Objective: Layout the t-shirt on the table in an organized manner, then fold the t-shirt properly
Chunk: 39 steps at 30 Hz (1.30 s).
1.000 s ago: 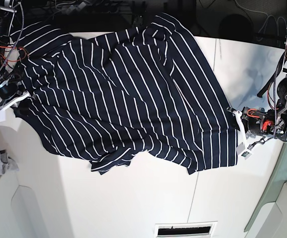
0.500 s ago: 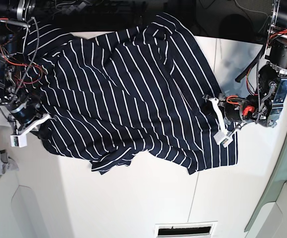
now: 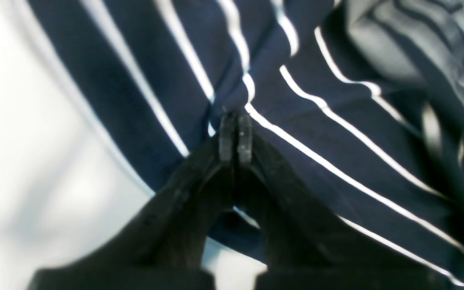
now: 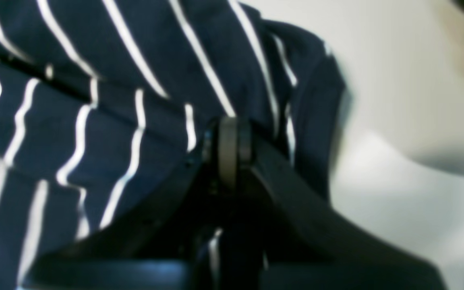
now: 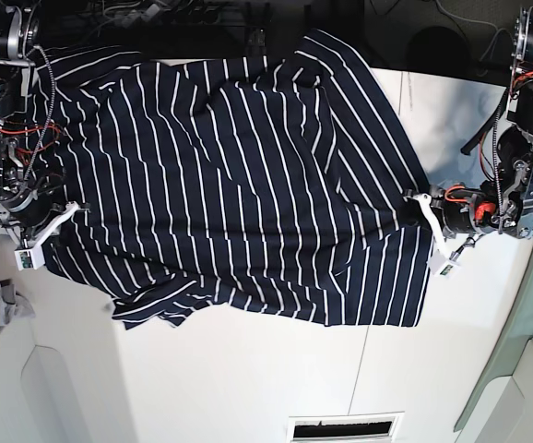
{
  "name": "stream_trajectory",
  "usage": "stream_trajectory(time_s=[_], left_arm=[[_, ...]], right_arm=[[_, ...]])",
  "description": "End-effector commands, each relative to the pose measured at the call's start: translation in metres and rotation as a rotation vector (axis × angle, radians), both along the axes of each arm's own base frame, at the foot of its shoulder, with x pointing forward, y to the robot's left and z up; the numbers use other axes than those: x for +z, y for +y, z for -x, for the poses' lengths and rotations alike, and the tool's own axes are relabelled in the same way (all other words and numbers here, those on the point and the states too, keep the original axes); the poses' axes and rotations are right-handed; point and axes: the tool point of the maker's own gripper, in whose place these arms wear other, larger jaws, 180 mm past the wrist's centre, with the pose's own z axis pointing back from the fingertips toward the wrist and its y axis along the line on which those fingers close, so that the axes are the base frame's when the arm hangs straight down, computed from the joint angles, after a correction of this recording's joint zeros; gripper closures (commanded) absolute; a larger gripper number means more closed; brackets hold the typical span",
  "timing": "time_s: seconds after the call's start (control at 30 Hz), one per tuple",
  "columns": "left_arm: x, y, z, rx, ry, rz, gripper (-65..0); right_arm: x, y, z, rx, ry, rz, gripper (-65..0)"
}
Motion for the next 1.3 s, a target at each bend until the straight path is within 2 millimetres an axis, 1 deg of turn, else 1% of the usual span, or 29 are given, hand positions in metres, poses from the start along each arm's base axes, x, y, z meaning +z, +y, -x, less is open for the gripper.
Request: stream_trajectory(time_s=[0.0,0.1,0.2,0.3,0.4,0.5,0.57,0.6,0.7,0.73,0.8,0.9,1.0,1.07,1.17,1.27], left_arm=[[-0.009,0.037,0.015,0.012,0.078,-0.162,0.0],[-0.001,0.042,0.003,0.001,0.054,-0.2,0.0],[0.008,0.045,-0.011,0.026,0.023,-0.205,0.0],[0.015,0.045,-0.02,0.027,0.004,-0.207,0.0],[0.024,0.041,-0.031,0.029,-0.026,-0.188,0.0],[0.039,0.025,-0.044,0.013,-0.083,-0.142,0.0],[0.053,0.012,-0.053,-0.005,-0.131,-0.112,0.0],[0.061,0.005,-0.059,-0.016,-0.161,-0.095,0.0],[0.085,-0.016,-0.072,-0.051,-0.245,-0.049,0.0],[0.091,-0.024,-0.075,-0.058,-0.264,-0.024,0.0],[0.098,-0.04,-0.077,-0.064,-0.284,0.034,0.0],[0.096,-0.066,-0.077,-0.074,-0.285,0.09,0.0],[0.089,-0.097,-0.077,-0.096,-0.282,0.139,0.0],[0.081,-0.117,-0.076,-0.102,-0.271,0.16,0.0],[0.06,-0.143,-0.069,-0.098,-0.219,0.194,0.0],[0.036,-0.161,-0.057,-0.087,-0.142,0.216,0.0]], right_arm=[[0.012,-0.014,-0.006,-0.022,-0.031,0.006,0.0],[0.011,-0.021,0.0,-0.044,-0.028,-0.009,0.0],[0.006,-0.019,0.006,-0.06,-0.025,-0.04,0.0],[0.011,-0.016,0.004,-0.087,-0.054,-0.091,0.0],[0.03,-0.016,-0.008,-0.109,-0.122,-0.135,0.0],[0.059,-0.019,-0.023,-0.156,-0.223,-0.203,0.0],[0.075,-0.022,-0.031,-0.173,-0.273,-0.23,0.0],[0.081,-0.022,-0.035,-0.177,-0.29,-0.239,-4.3],[0.091,-0.02,-0.045,-0.177,-0.316,-0.245,-21.1],[0.093,-0.018,-0.049,-0.18,-0.323,-0.251,-24.8],[0.095,-0.014,-0.056,-0.211,-0.333,-0.255,-25.9],[0.092,-0.005,-0.066,-0.246,-0.331,-0.222,-25.9],[0.088,0.013,-0.077,-0.233,-0.353,-0.215,-25.8],[0.08,0.022,-0.083,-0.232,-0.356,-0.217,-25.8],[0.058,0.031,-0.083,-0.25,-0.301,-0.193,-25.8],[0.035,0.04,-0.074,-0.241,-0.231,-0.191,-25.6]])
